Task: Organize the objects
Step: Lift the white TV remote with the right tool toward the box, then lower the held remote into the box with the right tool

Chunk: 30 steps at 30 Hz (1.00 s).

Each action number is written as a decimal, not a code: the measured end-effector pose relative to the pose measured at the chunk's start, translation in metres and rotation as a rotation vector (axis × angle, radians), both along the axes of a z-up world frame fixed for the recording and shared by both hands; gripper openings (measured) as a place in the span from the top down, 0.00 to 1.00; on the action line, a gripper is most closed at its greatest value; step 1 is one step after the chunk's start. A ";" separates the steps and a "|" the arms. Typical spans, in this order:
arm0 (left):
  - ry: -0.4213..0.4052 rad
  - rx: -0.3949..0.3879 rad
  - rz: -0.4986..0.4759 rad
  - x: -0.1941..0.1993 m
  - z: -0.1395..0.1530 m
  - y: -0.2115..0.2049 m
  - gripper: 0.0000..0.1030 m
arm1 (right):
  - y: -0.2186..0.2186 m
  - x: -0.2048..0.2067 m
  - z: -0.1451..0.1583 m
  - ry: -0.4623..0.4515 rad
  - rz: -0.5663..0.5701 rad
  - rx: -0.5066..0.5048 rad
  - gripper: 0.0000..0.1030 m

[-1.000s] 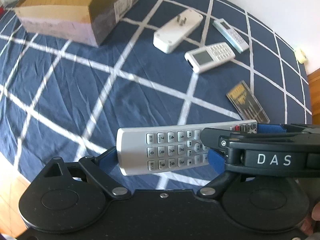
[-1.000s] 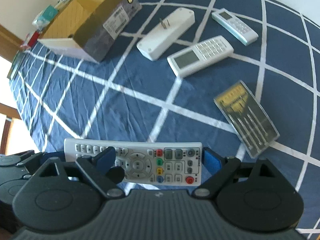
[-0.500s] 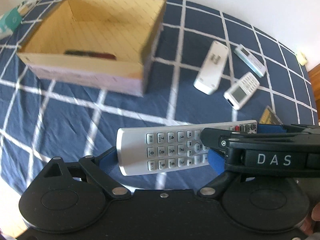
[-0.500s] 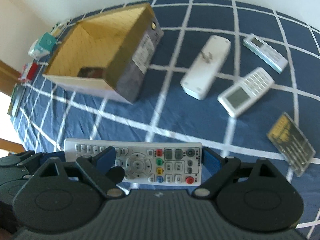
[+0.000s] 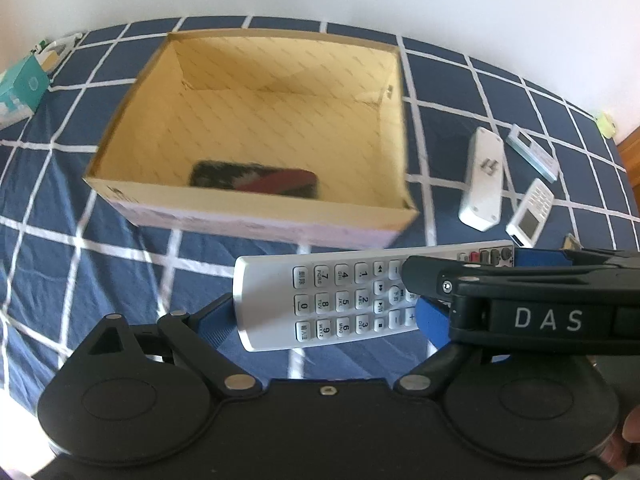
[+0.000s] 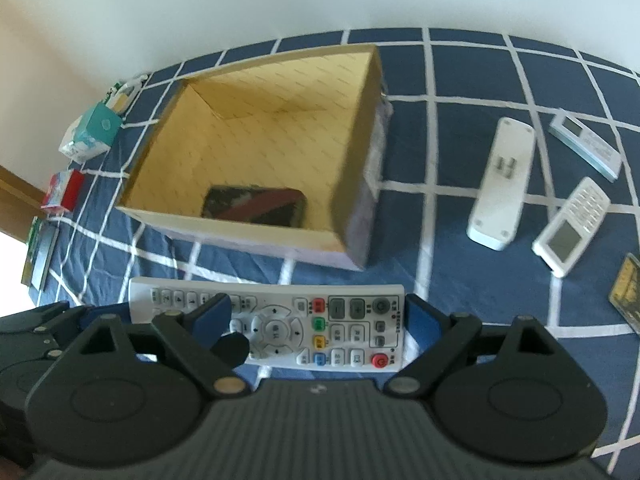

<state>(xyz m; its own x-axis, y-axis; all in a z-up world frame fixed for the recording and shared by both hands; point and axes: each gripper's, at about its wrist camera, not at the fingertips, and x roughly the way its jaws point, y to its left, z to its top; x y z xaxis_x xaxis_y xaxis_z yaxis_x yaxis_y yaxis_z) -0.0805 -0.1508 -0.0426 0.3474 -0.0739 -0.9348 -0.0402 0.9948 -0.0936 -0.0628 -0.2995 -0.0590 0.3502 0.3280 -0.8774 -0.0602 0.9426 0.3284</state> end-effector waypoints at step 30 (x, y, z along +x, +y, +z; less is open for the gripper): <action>0.143 -0.027 -0.107 0.181 -0.074 0.114 0.09 | 0.088 0.181 -0.077 0.141 -0.104 -0.005 0.11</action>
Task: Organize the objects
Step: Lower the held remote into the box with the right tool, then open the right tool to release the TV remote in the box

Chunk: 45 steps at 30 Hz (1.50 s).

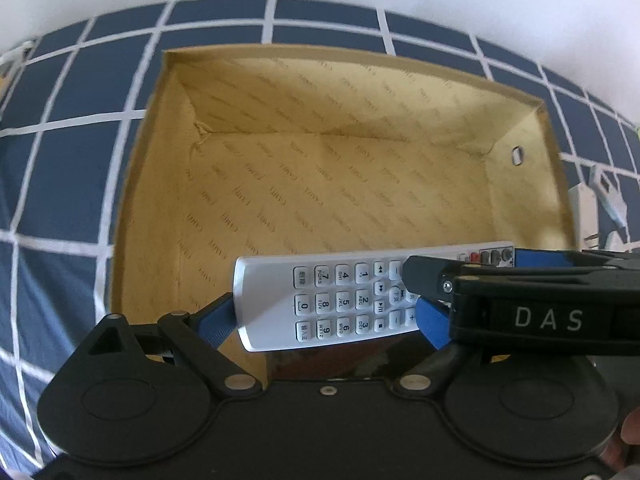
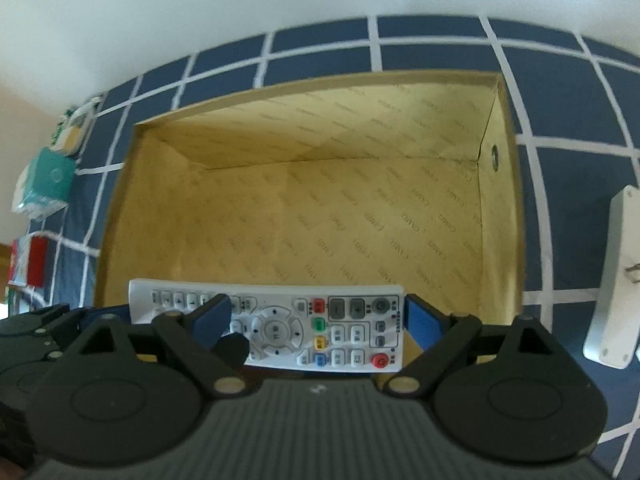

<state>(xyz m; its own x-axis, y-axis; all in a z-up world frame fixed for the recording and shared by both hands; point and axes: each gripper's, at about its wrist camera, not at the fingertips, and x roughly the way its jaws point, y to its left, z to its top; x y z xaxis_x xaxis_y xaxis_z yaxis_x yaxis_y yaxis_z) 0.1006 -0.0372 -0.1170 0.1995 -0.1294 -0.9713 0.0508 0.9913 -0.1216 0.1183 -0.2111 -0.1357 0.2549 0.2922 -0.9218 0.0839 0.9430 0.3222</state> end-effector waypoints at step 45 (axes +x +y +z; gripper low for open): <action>0.057 -0.051 -0.016 0.022 -0.033 0.015 0.08 | 0.007 0.026 -0.034 0.075 -0.037 -0.054 0.10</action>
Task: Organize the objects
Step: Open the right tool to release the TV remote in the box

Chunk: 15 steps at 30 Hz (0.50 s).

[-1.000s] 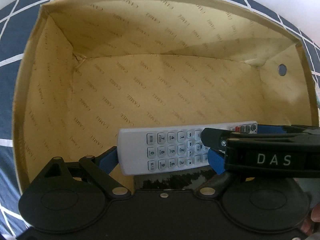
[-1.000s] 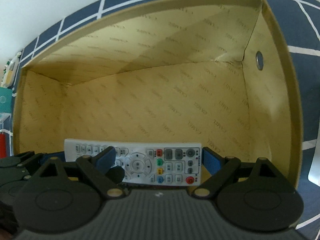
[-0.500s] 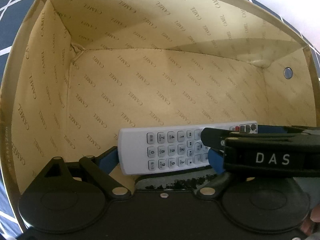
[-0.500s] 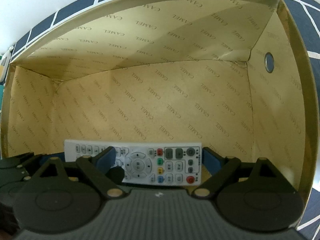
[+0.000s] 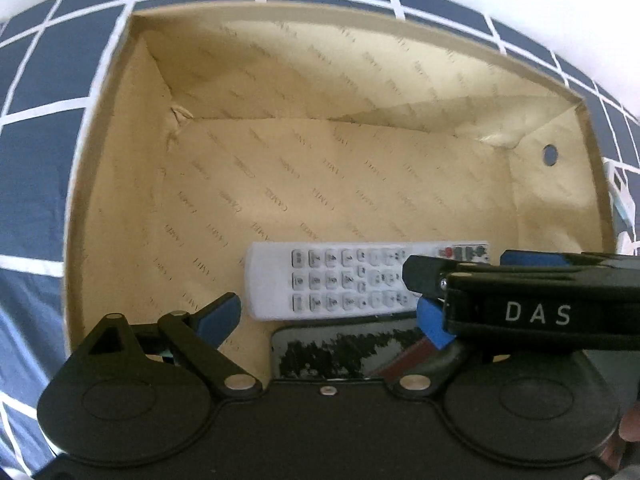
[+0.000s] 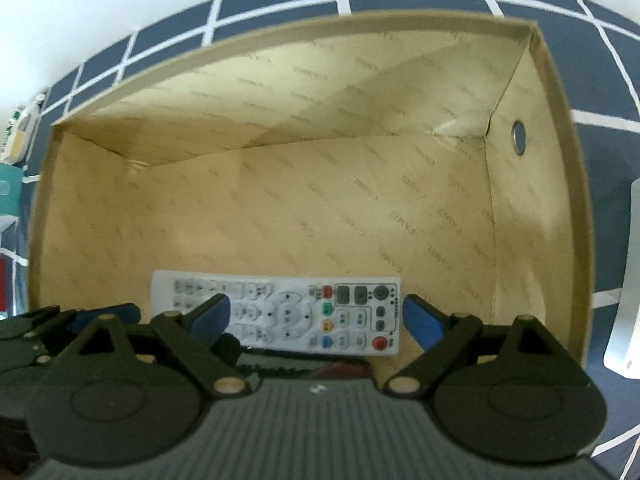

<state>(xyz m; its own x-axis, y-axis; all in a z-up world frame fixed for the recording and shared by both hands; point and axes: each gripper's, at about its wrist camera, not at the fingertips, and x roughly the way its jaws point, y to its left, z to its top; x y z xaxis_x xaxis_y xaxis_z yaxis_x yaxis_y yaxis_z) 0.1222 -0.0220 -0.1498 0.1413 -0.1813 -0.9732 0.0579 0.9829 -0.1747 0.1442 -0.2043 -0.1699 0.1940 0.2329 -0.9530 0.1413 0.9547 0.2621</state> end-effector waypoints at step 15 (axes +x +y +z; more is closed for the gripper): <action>-0.098 0.036 0.051 -0.064 0.065 -0.020 0.00 | -0.024 -0.050 0.074 -0.143 -0.007 0.026 0.03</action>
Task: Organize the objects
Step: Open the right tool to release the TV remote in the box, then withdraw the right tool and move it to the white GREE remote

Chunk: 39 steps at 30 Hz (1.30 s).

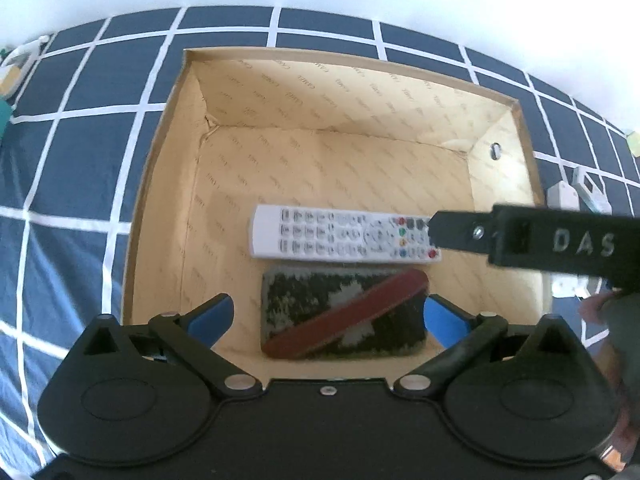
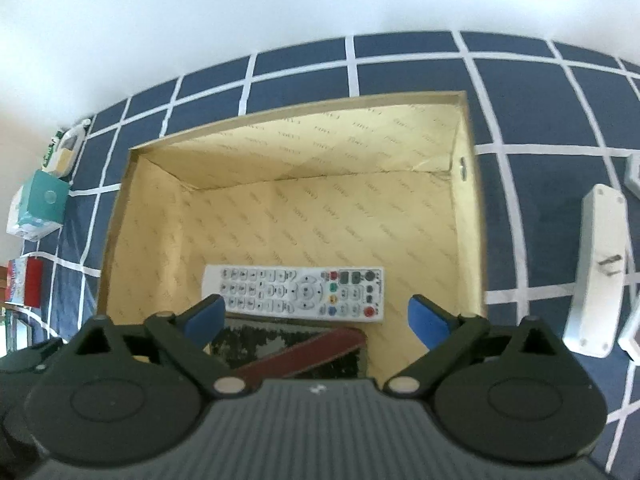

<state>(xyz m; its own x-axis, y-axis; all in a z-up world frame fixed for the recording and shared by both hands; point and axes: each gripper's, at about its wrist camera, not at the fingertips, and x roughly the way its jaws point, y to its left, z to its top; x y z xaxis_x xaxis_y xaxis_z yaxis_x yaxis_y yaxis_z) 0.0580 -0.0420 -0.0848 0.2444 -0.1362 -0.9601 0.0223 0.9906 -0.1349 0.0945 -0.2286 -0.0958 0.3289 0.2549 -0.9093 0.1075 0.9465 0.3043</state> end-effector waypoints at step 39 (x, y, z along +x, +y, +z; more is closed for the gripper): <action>-0.044 0.028 0.092 -0.126 0.039 -0.201 0.00 | -0.219 -0.147 0.054 -0.101 0.090 -0.081 0.00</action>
